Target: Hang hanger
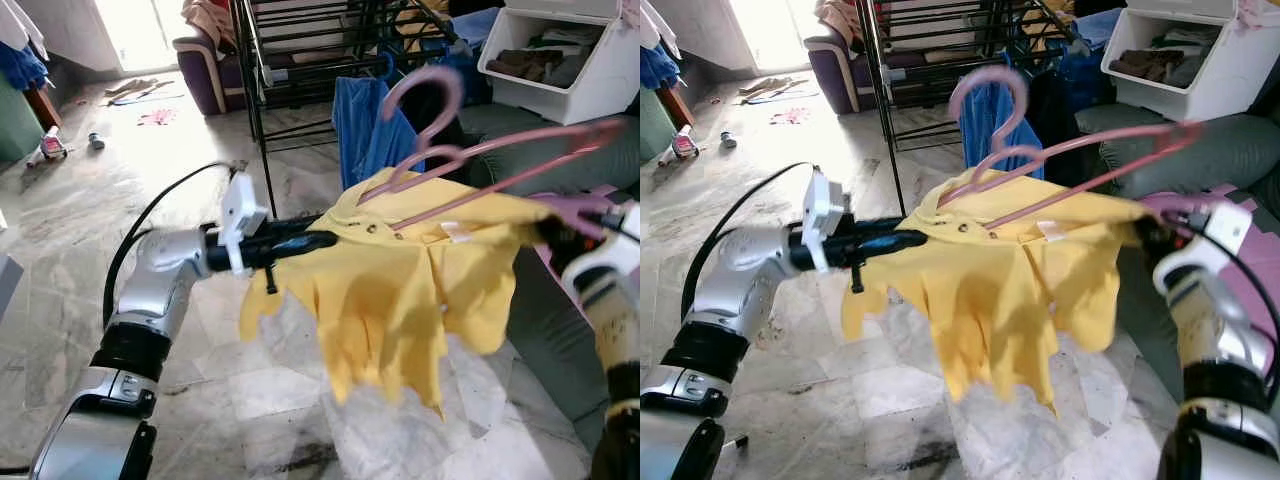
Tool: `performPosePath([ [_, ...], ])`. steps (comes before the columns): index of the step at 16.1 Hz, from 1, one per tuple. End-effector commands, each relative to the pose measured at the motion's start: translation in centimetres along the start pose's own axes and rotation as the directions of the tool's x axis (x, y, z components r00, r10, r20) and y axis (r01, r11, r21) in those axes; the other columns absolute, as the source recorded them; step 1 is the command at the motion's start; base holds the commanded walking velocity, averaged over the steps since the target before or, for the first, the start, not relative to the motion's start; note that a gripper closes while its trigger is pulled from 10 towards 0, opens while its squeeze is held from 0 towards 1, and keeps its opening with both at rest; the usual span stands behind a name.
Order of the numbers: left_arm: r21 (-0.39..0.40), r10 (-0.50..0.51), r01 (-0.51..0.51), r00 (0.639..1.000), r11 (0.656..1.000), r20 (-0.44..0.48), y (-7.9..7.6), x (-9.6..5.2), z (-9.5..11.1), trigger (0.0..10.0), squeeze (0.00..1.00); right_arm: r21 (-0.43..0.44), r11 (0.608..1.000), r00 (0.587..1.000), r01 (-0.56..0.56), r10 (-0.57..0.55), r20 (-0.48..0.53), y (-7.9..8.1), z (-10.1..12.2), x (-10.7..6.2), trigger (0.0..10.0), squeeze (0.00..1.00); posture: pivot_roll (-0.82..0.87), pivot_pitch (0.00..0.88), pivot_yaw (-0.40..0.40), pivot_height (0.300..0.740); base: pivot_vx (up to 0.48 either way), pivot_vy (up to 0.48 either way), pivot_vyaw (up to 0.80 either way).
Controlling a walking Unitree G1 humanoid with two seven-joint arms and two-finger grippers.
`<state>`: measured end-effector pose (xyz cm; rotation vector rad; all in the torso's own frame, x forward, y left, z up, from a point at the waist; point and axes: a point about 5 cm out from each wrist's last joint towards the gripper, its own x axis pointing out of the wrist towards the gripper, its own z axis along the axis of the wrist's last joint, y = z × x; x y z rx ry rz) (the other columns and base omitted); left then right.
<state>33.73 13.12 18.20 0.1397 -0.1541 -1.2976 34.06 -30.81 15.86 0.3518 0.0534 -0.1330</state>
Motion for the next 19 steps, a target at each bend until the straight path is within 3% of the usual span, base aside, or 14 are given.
performPosePath([
  [1,0.024,0.073,-0.073,0.997,0.997,0.002,0.8,-1.8,0.0,0.0,0.00,0.002,0.995,0.992,0.100,-0.100,0.076,-1.5,2.5,-0.4,0.0,0.00,-0.04,0.028,0.023,0.740,0.000,0.000,0.00],
  [6,0.017,0.074,-0.073,0.996,0.997,-0.054,0.2,-2.9,-2.4,0.0,0.00,0.043,0.982,0.970,0.184,-0.189,0.154,-1.2,4.9,0.1,0.0,0.00,-0.05,0.024,0.018,0.740,0.000,0.000,0.00],
  [8,-0.035,0.073,-0.074,0.996,0.997,-0.050,0.0,-3.2,-3.0,0.0,0.00,0.037,0.974,0.961,0.225,-0.228,0.155,-1.4,5.1,0.4,0.0,0.00,-0.05,0.023,0.018,0.740,0.000,0.000,0.00],
  [10,-0.056,0.051,-0.056,0.995,0.997,-0.084,-0.2,-3.7,-3.6,0.0,0.00,0.040,0.978,0.964,0.206,-0.210,0.161,-0.8,5.3,0.8,0.0,0.00,-0.04,0.024,0.016,0.740,0.000,0.000,0.00],
  [12,-0.116,0.003,-0.023,0.985,0.993,-0.175,-0.5,-5.1,-4.9,0.0,0.00,0.030,0.985,0.969,0.169,-0.172,0.176,0.2,6.0,1.2,0.0,0.00,-0.04,0.026,0.016,0.740,0.000,0.000,0.00],
  [15,-0.140,0.075,-0.107,0.973,0.984,-0.217,0.1,-6.1,-5.4,0.0,0.00,0.025,0.986,0.968,0.165,-0.166,0.189,0.0,6.4,1.2,0.0,0.00,-0.05,0.026,0.021,0.740,0.000,0.000,0.00],
  [19,-0.144,0.087,-0.125,0.966,0.982,-0.244,0.2,-6.3,-5.8,0.0,0.00,0.000,0.990,0.971,0.141,-0.138,0.197,0.2,6.6,1.2,0.0,0.00,-0.06,0.026,0.024,0.740,0.000,0.000,0.00],
])
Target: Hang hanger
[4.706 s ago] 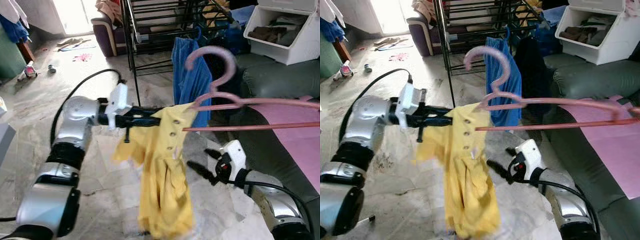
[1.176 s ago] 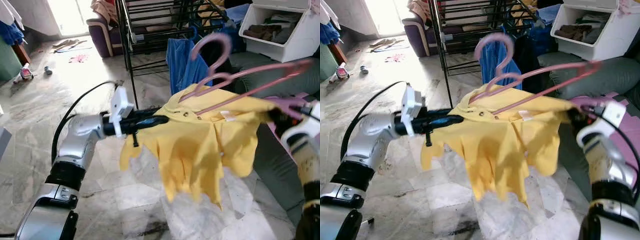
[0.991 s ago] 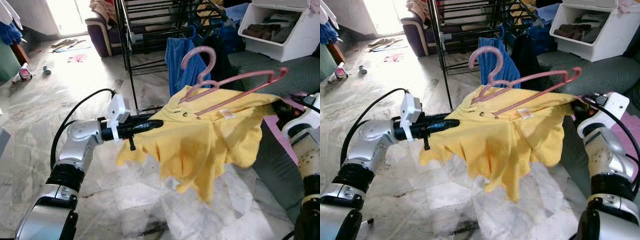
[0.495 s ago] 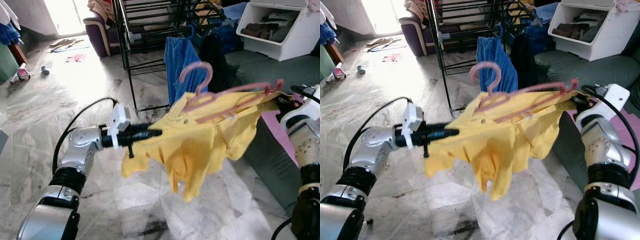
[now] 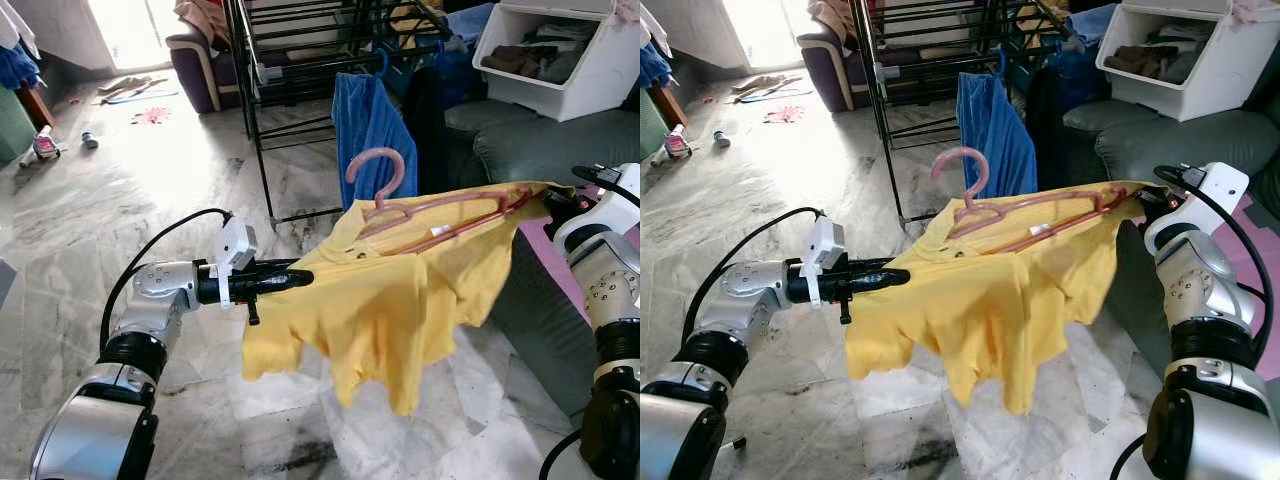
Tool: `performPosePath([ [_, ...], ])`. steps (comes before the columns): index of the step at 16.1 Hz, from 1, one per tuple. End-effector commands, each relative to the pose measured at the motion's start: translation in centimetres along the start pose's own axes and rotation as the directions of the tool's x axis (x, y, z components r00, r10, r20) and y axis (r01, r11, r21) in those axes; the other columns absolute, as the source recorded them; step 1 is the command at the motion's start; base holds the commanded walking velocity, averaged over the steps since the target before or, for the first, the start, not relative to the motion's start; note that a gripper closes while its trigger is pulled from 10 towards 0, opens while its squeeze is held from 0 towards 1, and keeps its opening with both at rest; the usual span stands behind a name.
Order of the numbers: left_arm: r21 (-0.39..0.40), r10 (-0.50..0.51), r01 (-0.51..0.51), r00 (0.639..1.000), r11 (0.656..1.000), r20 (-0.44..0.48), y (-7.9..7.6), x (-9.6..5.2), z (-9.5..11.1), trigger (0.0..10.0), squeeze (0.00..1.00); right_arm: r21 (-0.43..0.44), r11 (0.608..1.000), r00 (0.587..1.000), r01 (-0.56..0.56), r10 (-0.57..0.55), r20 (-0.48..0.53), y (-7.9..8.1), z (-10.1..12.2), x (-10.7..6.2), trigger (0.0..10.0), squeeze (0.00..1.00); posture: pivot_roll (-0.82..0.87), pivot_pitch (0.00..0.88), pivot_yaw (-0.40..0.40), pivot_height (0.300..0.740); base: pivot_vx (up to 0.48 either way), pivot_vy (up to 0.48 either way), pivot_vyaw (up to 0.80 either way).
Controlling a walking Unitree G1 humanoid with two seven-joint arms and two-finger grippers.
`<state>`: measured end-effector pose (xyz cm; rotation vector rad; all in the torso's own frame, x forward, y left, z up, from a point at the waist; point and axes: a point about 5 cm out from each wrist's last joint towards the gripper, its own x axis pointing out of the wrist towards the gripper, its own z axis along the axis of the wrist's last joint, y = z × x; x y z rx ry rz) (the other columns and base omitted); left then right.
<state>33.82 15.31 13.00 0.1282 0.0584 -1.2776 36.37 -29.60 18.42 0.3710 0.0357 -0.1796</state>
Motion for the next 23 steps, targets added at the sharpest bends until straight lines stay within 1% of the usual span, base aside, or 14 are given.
performPosePath([
  [1,-0.043,0.107,-0.111,0.991,0.993,-0.079,0.7,-3.8,-1.3,0.0,0.00,-0.026,0.995,0.980,0.095,-0.089,0.177,-2.0,4.6,-0.5,0.0,0.00,-0.06,0.026,0.024,0.740,0.000,0.000,0.00],
  [4,-0.050,0.121,-0.123,0.991,0.991,-0.057,0.9,-2.9,-1.1,0.0,0.00,-0.043,0.996,0.982,0.073,-0.064,0.178,-1.6,4.7,-0.5,0.0,0.00,-0.06,0.026,0.026,0.740,0.000,0.000,0.00],
  [5,-0.048,0.133,-0.135,0.990,0.990,-0.041,1.0,-2.3,-0.8,0.0,0.00,-0.049,0.997,0.983,0.063,-0.054,0.177,-1.3,4.6,-0.4,0.0,0.00,-0.07,0.025,0.028,0.740,0.000,0.000,0.00],
  [8,-0.053,0.131,-0.133,0.991,0.990,-0.040,0.8,-1.3,-1.1,0.0,0.00,-0.079,0.996,0.983,0.037,-0.022,0.180,-0.6,4.5,-0.3,0.0,0.00,-0.07,0.022,0.029,0.740,0.000,0.000,0.00],
  [9,-0.041,0.139,-0.142,0.987,0.989,-0.075,0.6,-0.7,-1.5,0.0,0.00,-0.176,0.983,0.978,0.041,-0.003,0.208,0.0,5.0,-0.4,0.0,0.00,-0.08,0.021,0.032,0.740,0.000,0.000,0.00],
  [10,-0.040,0.144,-0.147,0.986,0.988,-0.081,0.6,-0.6,-1.6,0.0,0.00,-0.202,0.978,0.976,0.043,0.002,0.218,0.2,5.1,-0.4,0.0,0.00,-0.09,0.021,0.033,0.740,0.000,0.000,0.00],
  [11,-0.037,0.174,-0.178,0.981,0.983,-0.090,0.7,-0.3,-1.7,0.0,0.00,-0.274,0.960,0.970,0.057,0.012,0.244,0.6,5.6,-0.5,0.0,0.00,-0.09,0.020,0.036,0.740,0.000,0.000,0.00],
  [13,-0.017,0.290,-0.293,0.951,0.956,-0.104,1.1,0.8,-1.8,0.0,0.00,-0.392,0.913,0.949,0.117,0.013,0.314,2.1,6.7,-0.4,0.0,0.00,-0.10,0.020,0.046,0.740,0.000,0.000,0.00],
  [14,-0.020,0.284,-0.287,0.954,0.958,-0.096,1.0,1.0,-1.8,0.0,0.00,-0.416,0.901,0.948,0.124,0.016,0.317,2.4,6.6,-0.4,0.0,0.00,-0.10,0.020,0.048,0.740,0.000,0.000,0.00],
  [16,-0.019,0.316,-0.319,0.944,0.948,-0.097,0.7,2.8,-1.9,0.0,0.00,-0.486,0.867,0.953,0.110,0.047,0.300,3.9,5.3,0.0,0.0,0.00,-0.10,0.019,0.055,0.740,0.000,0.000,0.00],
  [17,0.012,0.326,-0.326,0.940,0.945,-0.102,0.4,3.7,-2.0,0.0,0.00,-0.496,0.861,0.955,0.107,0.050,0.292,4.5,4.6,0.1,0.0,0.00,-0.10,0.019,0.061,0.740,0.000,0.000,0.00],
  [19,0.015,0.361,-0.362,0.923,0.932,-0.133,-0.1,5.3,-2.5,0.0,0.00,-0.593,0.802,0.959,0.074,0.107,0.263,6.4,2.9,0.3,0.0,0.00,-0.10,0.020,0.066,0.740,0.000,0.000,0.00],
  [21,-0.003,0.355,-0.358,0.925,0.934,-0.136,-0.9,6.9,-2.7,0.0,0.00,-0.607,0.795,0.960,0.023,0.152,0.236,8.1,1.3,0.4,0.0,0.00,-0.09,0.021,0.066,0.740,0.000,0.000,0.00],
  [23,-0.028,0.388,-0.395,0.912,0.918,-0.134,-0.9,7.4,-2.6,0.0,0.00,-0.591,0.806,0.959,-0.039,0.196,0.204,9.4,0.3,0.3,0.0,0.00,-0.09,0.021,0.066,0.740,0.000,0.000,0.00],
])
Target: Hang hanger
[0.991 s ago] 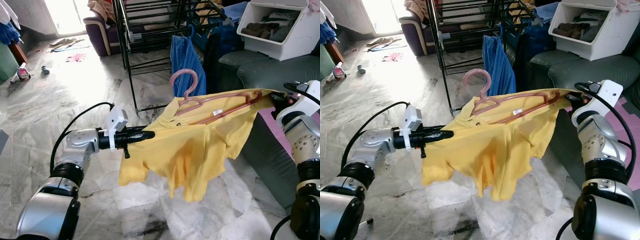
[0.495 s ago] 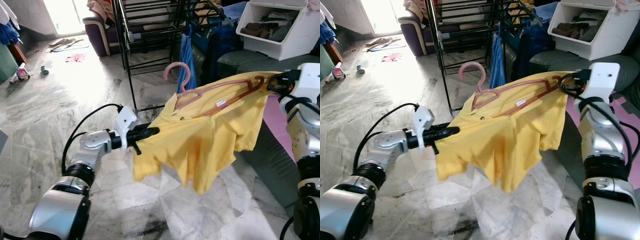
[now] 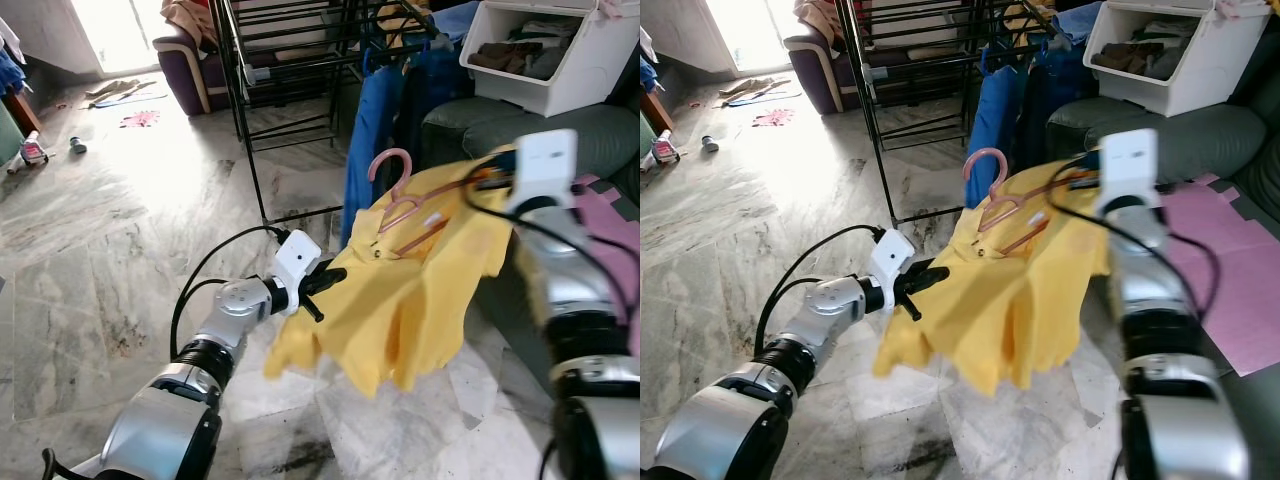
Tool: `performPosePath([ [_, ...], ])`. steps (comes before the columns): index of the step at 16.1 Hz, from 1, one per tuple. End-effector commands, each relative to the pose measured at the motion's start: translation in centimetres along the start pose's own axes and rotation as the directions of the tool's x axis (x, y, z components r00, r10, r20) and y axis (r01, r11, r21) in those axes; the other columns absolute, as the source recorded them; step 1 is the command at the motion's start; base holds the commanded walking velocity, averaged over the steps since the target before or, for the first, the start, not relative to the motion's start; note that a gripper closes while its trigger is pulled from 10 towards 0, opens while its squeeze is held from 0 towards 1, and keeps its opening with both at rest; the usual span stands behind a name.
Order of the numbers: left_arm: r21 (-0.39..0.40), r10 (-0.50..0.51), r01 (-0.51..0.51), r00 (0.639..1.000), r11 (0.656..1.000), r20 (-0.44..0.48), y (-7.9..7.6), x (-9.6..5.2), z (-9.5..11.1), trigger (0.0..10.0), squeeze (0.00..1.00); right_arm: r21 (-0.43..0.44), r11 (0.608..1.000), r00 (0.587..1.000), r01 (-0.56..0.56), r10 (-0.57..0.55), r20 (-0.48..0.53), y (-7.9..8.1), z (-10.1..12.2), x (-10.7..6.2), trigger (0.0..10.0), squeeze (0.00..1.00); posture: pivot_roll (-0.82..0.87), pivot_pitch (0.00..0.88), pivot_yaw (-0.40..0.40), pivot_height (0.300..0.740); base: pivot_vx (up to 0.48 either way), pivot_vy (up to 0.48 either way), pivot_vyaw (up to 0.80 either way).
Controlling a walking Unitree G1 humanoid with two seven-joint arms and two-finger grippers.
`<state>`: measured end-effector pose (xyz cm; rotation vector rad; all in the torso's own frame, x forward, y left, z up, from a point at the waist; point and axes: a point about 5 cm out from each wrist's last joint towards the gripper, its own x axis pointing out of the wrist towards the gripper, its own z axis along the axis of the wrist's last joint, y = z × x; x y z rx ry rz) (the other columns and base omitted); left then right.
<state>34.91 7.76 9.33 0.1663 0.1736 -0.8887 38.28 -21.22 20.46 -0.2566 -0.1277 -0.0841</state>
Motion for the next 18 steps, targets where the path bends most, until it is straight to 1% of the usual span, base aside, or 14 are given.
performPosePath([
  [1,-0.017,0.040,-0.039,0.999,0.999,0.016,0.4,-0.1,0.3,0.0,0.00,0.010,0.999,0.997,-0.052,0.051,0.057,1.1,1.5,0.2,0.0,0.00,-0.09,0.023,0.065,0.740,0.000,0.000,0.00],
  [2,-0.052,0.113,-0.111,0.993,0.992,0.022,0.5,0.3,0.6,0.0,0.00,0.026,0.989,0.989,-0.144,0.142,0.040,3.3,1.3,-0.2,0.0,0.00,-0.09,0.022,0.065,0.740,0.000,0.000,0.00],
  [4,-0.107,0.236,-0.230,0.971,0.967,0.039,1.1,0.6,1.2,0.0,0.00,0.038,0.962,0.963,-0.270,0.270,0.019,6.0,0.9,-1.2,0.0,0.00,-0.09,0.023,0.064,0.740,0.000,0.000,0.00],
  [6,-0.124,0.336,-0.330,0.941,0.936,0.036,1.9,0.4,1.5,0.0,0.00,0.040,0.931,0.932,-0.364,0.364,0.009,7.6,0.6,-2.4,0.0,0.00,-0.09,0.023,0.065,0.740,0.000,0.000,0.00],
  [7,-0.153,0.394,-0.385,0.919,0.910,0.030,2.5,0.3,1.7,0.0,0.00,0.040,0.896,0.897,-0.442,0.442,-0.002,8.5,0.5,-3.6,0.0,0.00,-0.10,0.019,0.066,0.740,0.000,0.000,0.00],
  [8,-0.133,0.406,-0.398,0.914,0.908,0.031,2.7,0.2,1.9,0.0,0.00,0.034,0.882,0.882,-0.470,0.470,-0.011,8.8,0.4,-4.1,0.0,0.00,-0.10,0.019,0.066,0.740,0.000,0.000,0.00],
  [9,-0.121,0.446,-0.439,0.894,0.890,0.041,3.2,0.1,2.3,0.0,0.00,-0.008,0.845,0.844,-0.535,0.534,-0.050,9.1,-0.3,-5.5,0.0,0.00,-0.10,0.018,0.065,0.740,0.000,0.000,0.00],
  [10,-0.135,0.457,-0.449,0.888,0.883,0.040,3.3,0.0,2.4,0.0,0.00,-0.010,0.838,0.837,-0.546,0.544,-0.060,9.1,-0.5,-5.9,0.0,0.00,-0.10,0.018,0.065,0.740,0.000,0.000,0.00],
  [11,-0.192,0.500,-0.484,0.865,0.853,0.038,4.0,-0.3,2.6,0.0,0.00,-0.002,0.819,0.814,-0.574,0.571,-0.105,9.0,-1.6,-7.0,0.0,0.00,-0.10,0.016,0.065,0.740,0.000,0.000,0.00],
  [13,-0.201,0.539,-0.521,0.841,0.830,0.043,5.0,-0.9,3.1,0.0,0.00,0.020,0.797,0.779,-0.603,0.594,-0.201,8.7,-3.7,-9.1,0.0,0.00,-0.10,0.014,0.063,0.740,0.000,0.000,0.00],
  [15,-0.214,0.553,-0.532,0.832,0.819,0.048,5.8,-1.4,3.5,0.0,0.00,0.043,0.766,0.732,-0.641,0.627,-0.265,9.2,-5.1,-11.0,0.0,0.00,-0.09,0.012,0.060,0.740,0.000,0.000,0.00],
  [16,-0.207,0.553,-0.532,0.832,0.821,0.054,6.0,-1.6,3.7,0.0,0.00,0.027,0.753,0.715,-0.658,0.635,-0.293,9.4,-5.6,-11.6,4.1,0.00,-0.09,0.012,0.059,0.740,0.000,0.000,0.00],
  [17,-0.200,0.544,-0.524,0.837,0.828,0.062,6.2,-1.7,3.9,0.0,0.00,-0.005,0.749,0.713,-0.663,0.630,-0.308,9.5,-5.9,-11.7,10.0,0.00,-0.09,0.012,0.058,0.740,0.000,0.000,0.00],
  [18,-0.181,0.504,-0.485,0.860,0.856,0.080,6.1,-1.6,4.2,0.0,0.00,-0.038,0.756,0.733,-0.653,0.619,-0.281,9.3,-5.6,-11.5,10.0,0.00,-0.08,0.012,0.057,0.740,0.000,0.000,0.00],
])
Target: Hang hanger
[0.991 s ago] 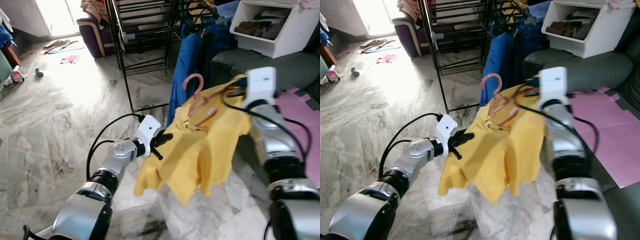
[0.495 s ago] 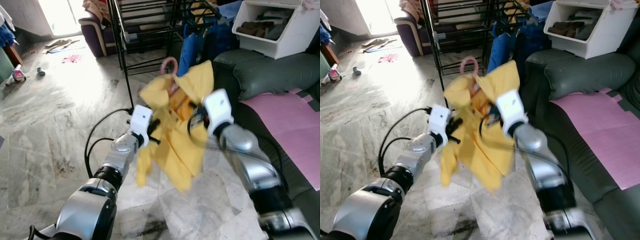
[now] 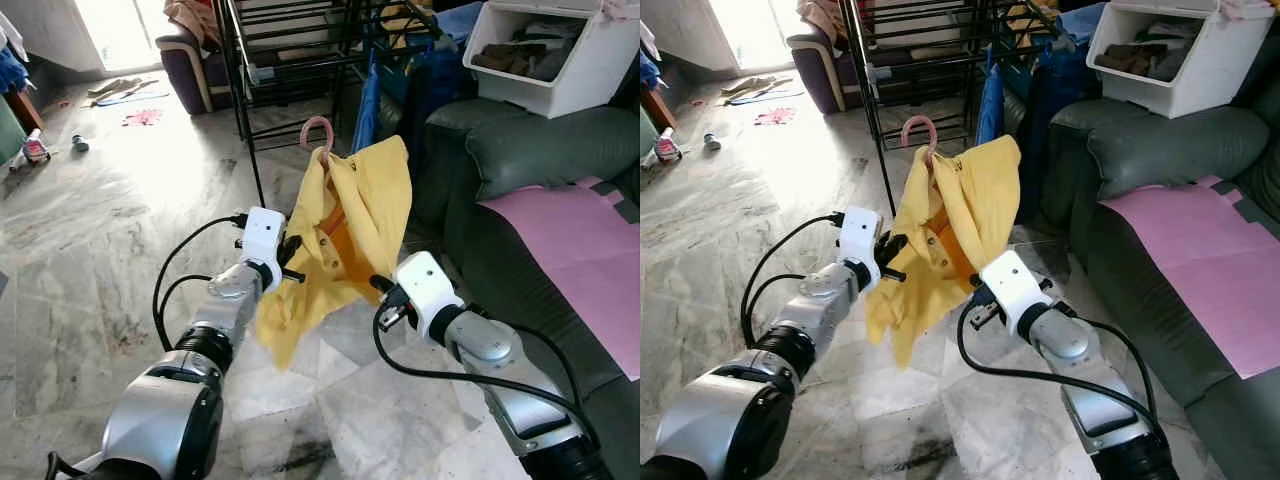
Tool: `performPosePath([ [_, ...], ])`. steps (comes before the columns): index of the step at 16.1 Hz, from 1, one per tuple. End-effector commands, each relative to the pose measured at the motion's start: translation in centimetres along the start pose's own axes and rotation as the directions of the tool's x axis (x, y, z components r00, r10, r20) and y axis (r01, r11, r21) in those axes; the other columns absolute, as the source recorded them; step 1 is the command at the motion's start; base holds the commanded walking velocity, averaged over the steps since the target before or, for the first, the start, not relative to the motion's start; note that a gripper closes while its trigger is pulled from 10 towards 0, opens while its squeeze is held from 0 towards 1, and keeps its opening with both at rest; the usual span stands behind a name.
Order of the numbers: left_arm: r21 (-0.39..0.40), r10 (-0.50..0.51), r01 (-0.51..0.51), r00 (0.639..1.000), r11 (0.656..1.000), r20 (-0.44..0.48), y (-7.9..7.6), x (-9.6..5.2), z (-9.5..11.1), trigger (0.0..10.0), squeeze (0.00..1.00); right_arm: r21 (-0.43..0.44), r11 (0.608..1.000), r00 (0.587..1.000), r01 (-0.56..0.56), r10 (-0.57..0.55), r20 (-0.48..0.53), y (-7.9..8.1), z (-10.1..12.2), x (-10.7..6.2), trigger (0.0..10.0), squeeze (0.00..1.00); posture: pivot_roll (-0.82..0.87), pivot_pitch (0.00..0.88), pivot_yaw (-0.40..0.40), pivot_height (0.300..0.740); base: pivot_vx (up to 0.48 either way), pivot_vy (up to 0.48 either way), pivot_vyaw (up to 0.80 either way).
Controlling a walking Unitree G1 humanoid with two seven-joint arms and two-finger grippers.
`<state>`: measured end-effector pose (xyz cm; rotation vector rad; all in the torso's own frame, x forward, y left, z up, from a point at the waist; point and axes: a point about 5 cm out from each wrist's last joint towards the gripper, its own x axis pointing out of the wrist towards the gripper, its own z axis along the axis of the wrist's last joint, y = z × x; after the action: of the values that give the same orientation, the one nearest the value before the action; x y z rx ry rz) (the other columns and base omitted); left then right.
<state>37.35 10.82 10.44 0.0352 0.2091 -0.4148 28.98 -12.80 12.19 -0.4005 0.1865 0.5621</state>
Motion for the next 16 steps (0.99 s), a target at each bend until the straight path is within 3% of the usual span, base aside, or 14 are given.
performPosePath([
  [1,0.013,0.015,-0.017,0.990,1.000,0.141,1.4,0.3,4.2,0.0,0.00,-0.004,1.000,1.000,0.007,-0.007,-0.022,0.1,-0.7,-0.2,10.0,0.66,-0.08,0.011,0.057,0.740,0.000,0.000,0.00],
  [2,0.024,0.002,-0.006,0.990,1.000,0.144,1.4,0.3,4.3,0.0,0.00,-0.016,1.000,1.000,0.018,-0.018,-0.015,-0.2,-0.5,-0.3,10.0,1.00,-0.08,0.011,0.056,0.740,0.000,0.000,0.00],
  [5,0.112,-0.132,0.117,0.981,0.987,0.140,1.2,0.2,5.0,0.0,0.00,-0.190,0.981,0.999,0.042,-0.039,0.020,-1.5,-0.6,-1.0,10.0,1.00,-0.08,0.010,0.052,0.740,0.000,0.000,0.00],
  [6,0.137,-0.163,0.143,0.976,0.980,0.144,1.1,0.1,5.2,0.0,0.00,-0.194,0.980,0.999,0.043,-0.040,0.018,-1.9,-0.8,-1.3,10.0,1.00,-0.08,0.010,0.051,0.740,0.000,0.000,0.00],
  [7,0.176,-0.206,0.181,0.969,0.968,0.134,1.1,0.0,5.4,0.0,0.00,-0.326,0.945,1.000,0.003,-0.006,-0.009,-2.1,-1.4,-1.6,10.0,1.00,-0.08,0.012,0.051,0.740,0.000,0.000,0.00],
  [9,0.254,-0.287,0.251,0.951,0.934,0.117,1.0,-0.3,5.7,0.0,0.00,-0.346,0.938,0.999,-0.034,0.028,-0.024,-2.8,-1.6,-2.2,10.0,1.00,-0.07,0.013,0.051,0.740,0.000,0.000,0.00],
  [11,0.303,-0.378,0.333,0.920,0.893,0.102,1.0,-0.7,6.0,0.0,0.00,-0.402,0.911,0.995,-0.095,0.096,-0.016,-3.6,-1.1,-3.0,10.0,1.00,-0.07,0.013,0.051,0.740,0.000,0.000,0.00],
  [12,0.347,-0.441,0.393,0.895,0.852,0.069,1.1,-1.0,5.9,0.0,0.00,-0.417,0.899,0.990,-0.133,0.140,-0.015,-4.4,-0.9,-3.8,10.0,1.00,-0.08,0.017,0.054,0.740,0.000,0.000,0.00],
  [13,0.391,-0.495,0.447,0.869,0.804,0.024,1.3,-1.4,5.7,0.0,0.00,-0.431,0.891,0.988,-0.143,0.151,-0.016,-5.6,-0.6,-4.6,10.0,1.00,-0.08,0.017,0.053,0.740,0.000,0.000,0.00],
  [14,0.411,-0.513,0.467,0.859,0.783,0.001,1.4,-1.6,5.6,0.0,0.00,-0.430,0.891,0.988,-0.147,0.153,-0.020,-6.3,-0.4,-5.2,10.0,1.00,-0.08,0.017,0.053,0.740,0.000,0.000,0.00],
  [15,0.443,-0.554,0.514,0.832,0.735,-0.046,1.9,-2.1,5.4,0.0,0.00,-0.446,0.886,0.992,-0.125,0.127,-0.026,-8.3,0.0,-6.3,10.0,1.00,-0.08,0.018,0.054,0.740,0.000,0.000,0.00],
  [16,0.454,-0.564,0.525,0.824,0.720,-0.059,2.0,-2.3,5.4,0.0,0.00,-0.451,0.886,0.994,-0.109,0.111,-0.023,-9.1,0.2,-6.7,10.0,1.00,-0.08,0.018,0.054,0.740,0.000,0.000,0.00],
])
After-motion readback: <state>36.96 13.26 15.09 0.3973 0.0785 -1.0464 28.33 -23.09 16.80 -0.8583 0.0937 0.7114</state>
